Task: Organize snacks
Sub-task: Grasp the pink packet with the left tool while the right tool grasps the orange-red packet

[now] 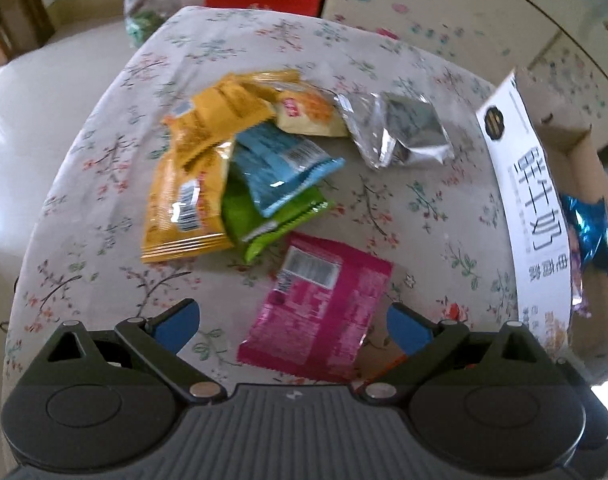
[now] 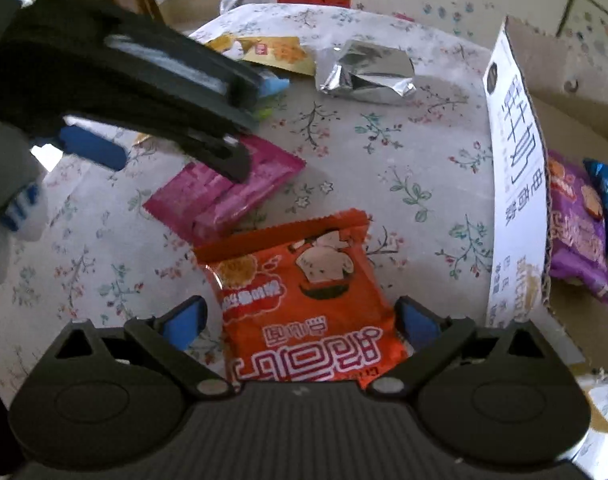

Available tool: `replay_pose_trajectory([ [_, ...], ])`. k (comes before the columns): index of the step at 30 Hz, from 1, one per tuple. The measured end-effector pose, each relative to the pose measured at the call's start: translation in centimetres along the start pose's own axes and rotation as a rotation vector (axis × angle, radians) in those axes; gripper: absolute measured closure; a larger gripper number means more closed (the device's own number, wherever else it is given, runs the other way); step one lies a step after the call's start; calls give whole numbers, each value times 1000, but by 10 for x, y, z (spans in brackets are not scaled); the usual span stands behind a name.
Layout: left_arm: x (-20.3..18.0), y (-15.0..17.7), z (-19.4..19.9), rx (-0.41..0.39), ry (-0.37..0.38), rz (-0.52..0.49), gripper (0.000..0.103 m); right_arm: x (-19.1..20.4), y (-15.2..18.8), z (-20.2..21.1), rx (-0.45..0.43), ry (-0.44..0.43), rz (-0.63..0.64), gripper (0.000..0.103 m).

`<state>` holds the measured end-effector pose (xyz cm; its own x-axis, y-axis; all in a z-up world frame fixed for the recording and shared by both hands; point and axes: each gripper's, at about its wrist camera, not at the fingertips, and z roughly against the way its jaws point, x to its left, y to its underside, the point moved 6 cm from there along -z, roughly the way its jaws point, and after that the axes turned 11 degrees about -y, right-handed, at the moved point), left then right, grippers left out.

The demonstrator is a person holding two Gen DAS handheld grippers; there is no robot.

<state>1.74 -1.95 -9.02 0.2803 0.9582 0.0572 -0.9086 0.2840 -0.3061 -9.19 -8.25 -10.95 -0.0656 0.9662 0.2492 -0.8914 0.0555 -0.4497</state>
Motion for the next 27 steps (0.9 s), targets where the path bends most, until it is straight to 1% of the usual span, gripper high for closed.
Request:
replay_pose_trajectory([
  [1, -3, 0, -1, -3, 0, -9, 1, -1, 1, 3, -9, 8, -4, 14],
  [3, -7, 2, -4, -9, -7, -29, 1, -5, 3, 8, -9, 4, -21, 20],
  [6, -15, 3, -9, -20, -32, -70, 1, -14, 6, 16, -7, -14, -85, 26],
  [9, -22, 5, -16, -28, -66, -114, 1, -19, 12, 19, -13, 20, -87, 26],
  [11, -24, 5, -21, -26, -92, -127, 0, -19, 14, 20, -23, 15, -83, 26],
  [15, -22, 4, -24, -31, -81, -112, 0, -20, 15, 21, -31, 13, -85, 23],
  [21, -21, 4, -24, -44, -74, -116, 0, -15, 16, 15, -41, 59, -44, 20],
  [24, -22, 8, -21, -35, -76, -117, 0, -15, 14, 16, -46, 61, -47, 20],
  [25, -23, 10, -20, -40, -75, -126, 0, -16, 13, 17, -47, 63, -49, 22],
  [26, -24, 12, -18, -49, -75, -135, 1, -16, 13, 17, -48, 62, -49, 23],
  [27, -26, 14, -16, -66, -68, -144, 8, -16, 12, 17, -48, 59, -51, 25],
])
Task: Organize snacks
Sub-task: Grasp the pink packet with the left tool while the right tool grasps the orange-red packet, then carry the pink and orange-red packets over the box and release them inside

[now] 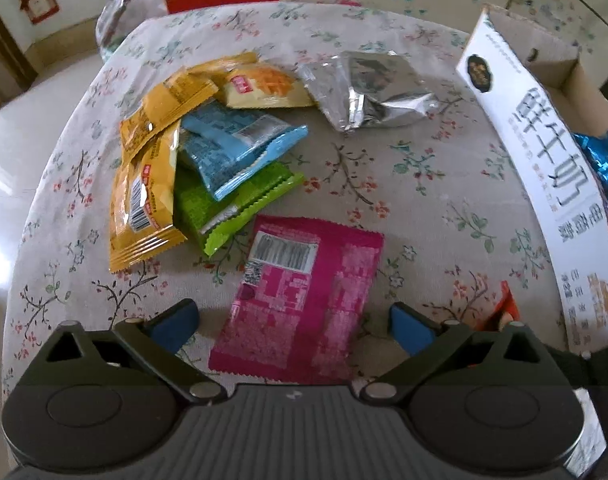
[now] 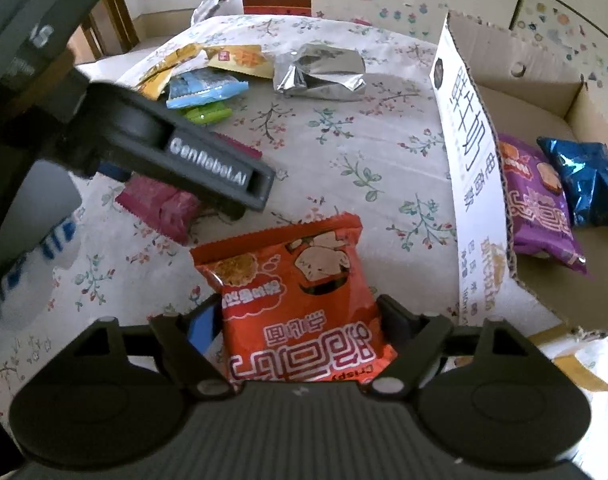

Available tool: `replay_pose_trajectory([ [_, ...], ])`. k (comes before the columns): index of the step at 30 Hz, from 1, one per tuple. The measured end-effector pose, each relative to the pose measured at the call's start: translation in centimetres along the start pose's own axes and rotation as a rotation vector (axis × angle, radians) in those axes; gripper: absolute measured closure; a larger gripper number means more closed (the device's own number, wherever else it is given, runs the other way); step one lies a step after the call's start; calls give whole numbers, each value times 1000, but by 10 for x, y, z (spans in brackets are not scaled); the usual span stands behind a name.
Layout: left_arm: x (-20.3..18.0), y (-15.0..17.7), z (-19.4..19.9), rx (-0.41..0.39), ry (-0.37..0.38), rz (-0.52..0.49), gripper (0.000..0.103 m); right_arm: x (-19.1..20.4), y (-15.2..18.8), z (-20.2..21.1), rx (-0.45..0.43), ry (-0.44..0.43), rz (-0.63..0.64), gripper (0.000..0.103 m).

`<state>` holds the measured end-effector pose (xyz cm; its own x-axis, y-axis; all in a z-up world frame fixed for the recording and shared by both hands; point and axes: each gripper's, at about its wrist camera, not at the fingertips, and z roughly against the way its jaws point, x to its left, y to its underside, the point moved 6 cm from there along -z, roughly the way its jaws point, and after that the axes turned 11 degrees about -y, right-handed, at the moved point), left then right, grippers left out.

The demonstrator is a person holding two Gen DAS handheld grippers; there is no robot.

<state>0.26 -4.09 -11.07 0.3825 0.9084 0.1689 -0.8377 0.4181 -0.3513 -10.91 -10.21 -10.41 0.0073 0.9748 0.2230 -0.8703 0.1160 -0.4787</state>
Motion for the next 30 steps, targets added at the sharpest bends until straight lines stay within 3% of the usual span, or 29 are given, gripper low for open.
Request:
replay_pose_trajectory([
  [1, -2, 0, 3, -10, 13, -8, 12, 0, -1, 0, 0, -5, -6, 27],
  [3, -4, 0, 10, -27, 23, -18, 33, 0, -2, 2, 0, -26, -27, 27],
  [5, -4, -1, 14, -36, 41, -15, 43, 1, -4, 3, -4, -41, -36, 27],
  [12, 9, -6, 32, -69, 61, 65, 43, 2, -13, 15, -40, -53, -45, 27],
  [21, 23, -11, 75, -169, 82, 123, 43, 4, -25, 66, -172, -91, -88, 27],
  [24, 30, -10, 89, -213, 54, 136, 43, 6, -28, 85, -221, -105, -98, 27],
  [30, 43, -16, 105, -260, 75, 201, 43, -2, -38, 98, -283, -105, -124, 27],
])
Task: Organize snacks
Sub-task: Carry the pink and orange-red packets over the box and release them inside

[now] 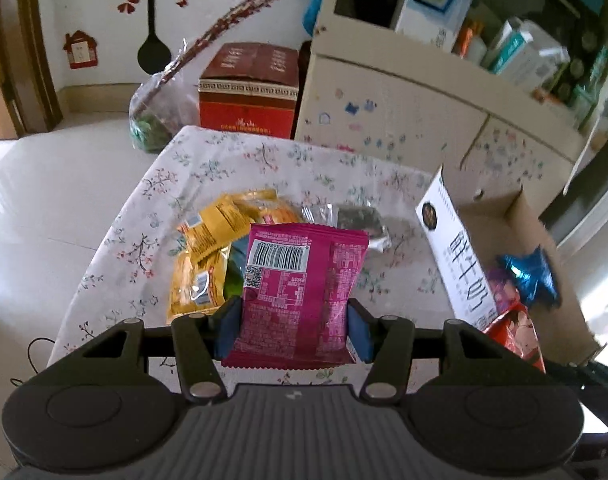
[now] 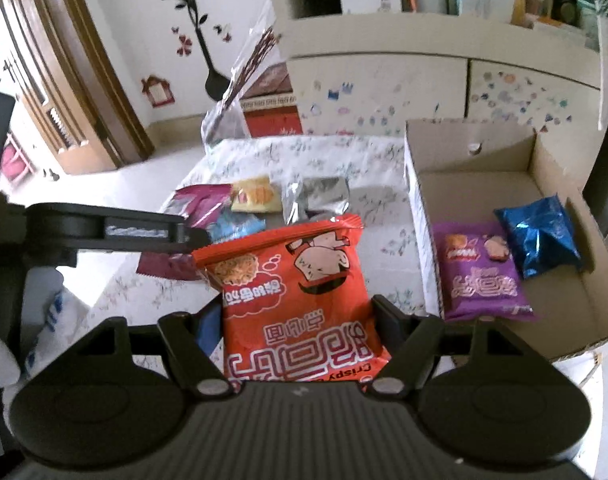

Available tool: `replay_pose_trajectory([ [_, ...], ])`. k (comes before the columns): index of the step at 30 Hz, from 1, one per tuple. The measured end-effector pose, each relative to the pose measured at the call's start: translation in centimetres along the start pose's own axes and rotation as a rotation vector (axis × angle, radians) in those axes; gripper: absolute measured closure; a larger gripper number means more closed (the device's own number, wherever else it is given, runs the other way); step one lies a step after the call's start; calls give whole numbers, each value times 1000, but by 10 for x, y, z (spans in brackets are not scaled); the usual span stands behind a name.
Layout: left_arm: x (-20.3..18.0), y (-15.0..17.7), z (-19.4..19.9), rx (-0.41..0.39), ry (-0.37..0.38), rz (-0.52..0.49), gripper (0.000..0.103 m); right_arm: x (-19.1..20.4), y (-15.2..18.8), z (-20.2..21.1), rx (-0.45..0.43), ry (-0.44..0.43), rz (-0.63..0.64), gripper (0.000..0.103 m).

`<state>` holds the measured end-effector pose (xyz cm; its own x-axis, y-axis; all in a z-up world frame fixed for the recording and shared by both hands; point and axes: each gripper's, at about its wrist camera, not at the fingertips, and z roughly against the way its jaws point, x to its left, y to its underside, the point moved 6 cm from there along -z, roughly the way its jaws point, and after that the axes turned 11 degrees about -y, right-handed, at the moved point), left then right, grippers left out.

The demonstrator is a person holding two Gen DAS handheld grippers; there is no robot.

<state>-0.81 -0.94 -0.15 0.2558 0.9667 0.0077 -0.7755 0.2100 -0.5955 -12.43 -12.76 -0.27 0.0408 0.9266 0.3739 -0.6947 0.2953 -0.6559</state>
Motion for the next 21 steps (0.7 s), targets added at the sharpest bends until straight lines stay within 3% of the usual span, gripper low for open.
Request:
replay_pose_trajectory([
  [12, -17, -7, 4, -22, 22, 18, 43, -18, -23, 29, -107, 22, -33, 27],
  [21, -51, -10, 9, -59, 95, -14, 43, -52, -40, 64, -214, 69, -99, 27],
])
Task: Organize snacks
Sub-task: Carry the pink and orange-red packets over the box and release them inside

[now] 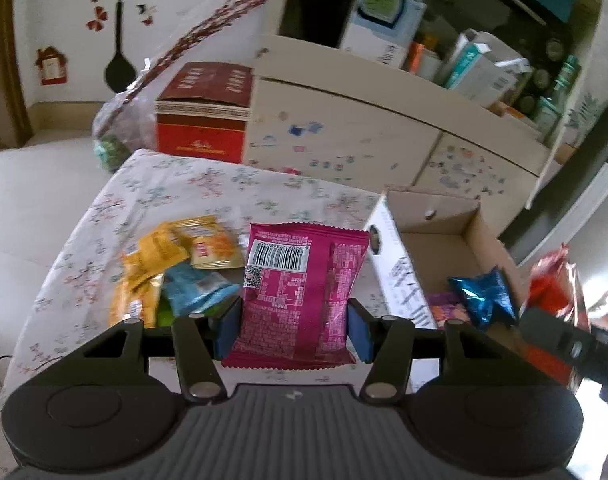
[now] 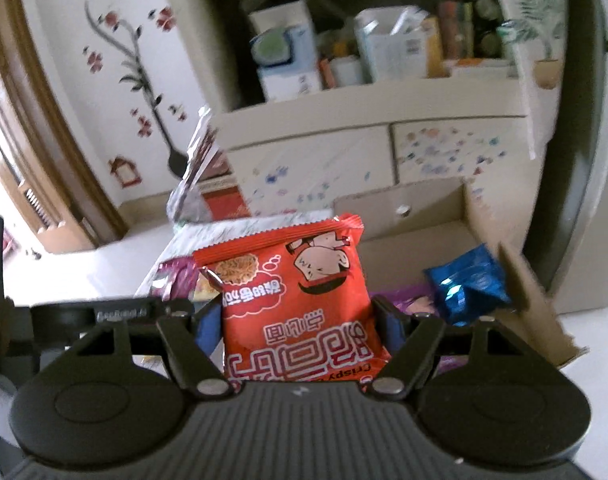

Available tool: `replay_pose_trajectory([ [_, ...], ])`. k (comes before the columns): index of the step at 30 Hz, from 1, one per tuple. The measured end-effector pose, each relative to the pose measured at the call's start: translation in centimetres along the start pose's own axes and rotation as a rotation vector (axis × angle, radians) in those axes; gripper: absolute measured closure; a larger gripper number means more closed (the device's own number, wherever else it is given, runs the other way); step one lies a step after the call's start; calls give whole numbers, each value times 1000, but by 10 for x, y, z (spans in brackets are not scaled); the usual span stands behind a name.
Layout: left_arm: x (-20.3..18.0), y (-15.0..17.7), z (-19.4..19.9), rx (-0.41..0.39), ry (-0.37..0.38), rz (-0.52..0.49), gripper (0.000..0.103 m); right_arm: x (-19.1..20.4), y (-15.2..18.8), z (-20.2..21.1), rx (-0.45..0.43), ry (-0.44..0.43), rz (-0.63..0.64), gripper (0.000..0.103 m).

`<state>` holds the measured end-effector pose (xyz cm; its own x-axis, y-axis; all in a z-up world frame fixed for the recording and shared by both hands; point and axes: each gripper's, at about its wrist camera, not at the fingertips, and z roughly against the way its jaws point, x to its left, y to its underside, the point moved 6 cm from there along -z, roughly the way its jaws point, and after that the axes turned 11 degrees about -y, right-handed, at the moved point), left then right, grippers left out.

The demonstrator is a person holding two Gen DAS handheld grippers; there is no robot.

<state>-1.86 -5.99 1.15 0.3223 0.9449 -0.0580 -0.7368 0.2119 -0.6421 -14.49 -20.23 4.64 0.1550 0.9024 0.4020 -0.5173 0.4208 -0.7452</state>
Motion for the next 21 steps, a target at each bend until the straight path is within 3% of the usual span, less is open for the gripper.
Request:
replay_pose_trajectory([
  [21, -96, 12, -1, -63, 205, -155, 42, -89, -18, 35, -136, 170, -194, 27],
])
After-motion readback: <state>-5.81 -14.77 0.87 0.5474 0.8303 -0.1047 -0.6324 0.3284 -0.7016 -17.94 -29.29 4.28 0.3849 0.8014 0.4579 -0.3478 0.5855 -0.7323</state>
